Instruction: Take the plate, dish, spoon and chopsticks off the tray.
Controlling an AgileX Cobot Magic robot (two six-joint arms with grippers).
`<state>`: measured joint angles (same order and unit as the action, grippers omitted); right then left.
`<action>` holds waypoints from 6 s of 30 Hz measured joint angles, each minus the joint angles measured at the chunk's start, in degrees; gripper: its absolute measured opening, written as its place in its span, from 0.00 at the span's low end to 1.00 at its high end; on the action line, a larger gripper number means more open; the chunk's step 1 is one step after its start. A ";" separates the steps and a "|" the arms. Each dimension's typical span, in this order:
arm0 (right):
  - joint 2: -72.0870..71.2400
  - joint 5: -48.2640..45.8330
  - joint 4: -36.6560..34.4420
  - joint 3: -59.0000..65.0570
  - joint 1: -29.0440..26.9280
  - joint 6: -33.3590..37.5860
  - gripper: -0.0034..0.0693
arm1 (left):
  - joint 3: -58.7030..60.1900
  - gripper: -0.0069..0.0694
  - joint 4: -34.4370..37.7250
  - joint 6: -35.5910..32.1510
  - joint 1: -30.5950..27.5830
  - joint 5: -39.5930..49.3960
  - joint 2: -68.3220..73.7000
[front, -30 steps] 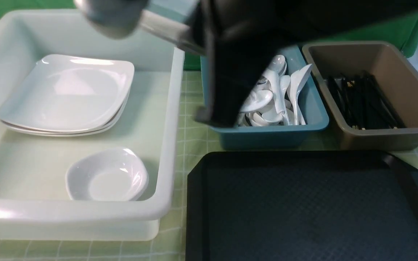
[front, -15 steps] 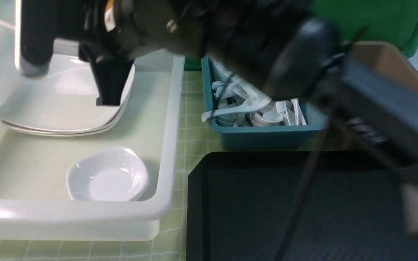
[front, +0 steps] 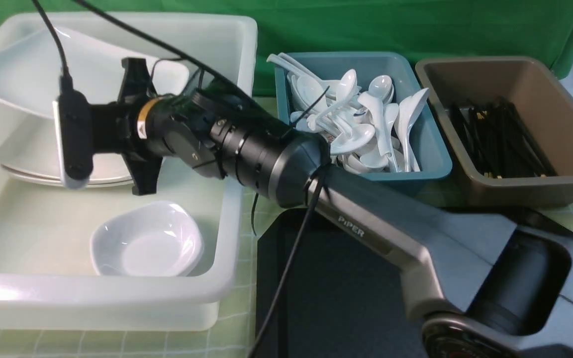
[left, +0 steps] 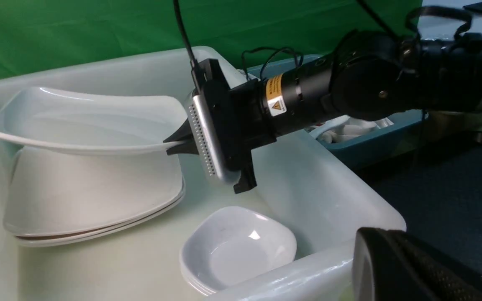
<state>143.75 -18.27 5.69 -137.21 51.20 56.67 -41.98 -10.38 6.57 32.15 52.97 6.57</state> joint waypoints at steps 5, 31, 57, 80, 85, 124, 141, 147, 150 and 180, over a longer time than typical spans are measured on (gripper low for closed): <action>2.63 1.66 -0.18 -0.04 -0.07 4.36 0.13 | 0.00 0.10 1.27 -0.17 0.00 -0.11 0.00; 2.59 -0.93 0.12 -0.25 -1.41 -11.14 0.59 | 0.00 0.10 10.38 -2.39 0.00 -0.22 0.00; -47.61 -48.58 0.29 21.15 0.00 -53.20 0.07 | 0.31 0.10 26.19 -26.46 0.04 -21.08 11.89; -66.68 -47.51 0.37 44.96 0.00 -57.34 0.13 | 4.77 0.10 26.50 -28.96 0.04 -27.72 10.75; -73.94 -40.08 -2.41 50.63 -2.77 -50.75 0.08 | 4.77 0.10 26.45 -28.96 0.04 -27.72 10.75; -143.66 3.46 -16.78 137.54 -46.53 -42.08 0.10 | 4.77 0.10 25.40 -29.45 0.04 -27.50 10.63; -143.66 3.46 -16.73 137.54 -46.53 -42.08 0.15 | 6.13 0.10 23.19 -29.58 0.04 -32.53 10.63; -143.68 3.46 -16.73 137.54 -46.53 -42.08 0.17 | 17.67 0.10 21.58 -25.96 -9.99 -52.97 7.97; -143.68 3.46 -16.73 137.54 -46.53 -42.08 0.18 | 24.84 0.10 21.77 -23.11 -19.67 -53.44 3.08; -143.68 3.46 -16.73 137.54 -46.53 -42.08 0.27 | 42.38 0.10 23.29 -18.52 -36.99 -39.02 -6.64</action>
<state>0.07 -14.81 -11.04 0.33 4.67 14.58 0.40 12.92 -11.95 -4.84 13.95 -0.07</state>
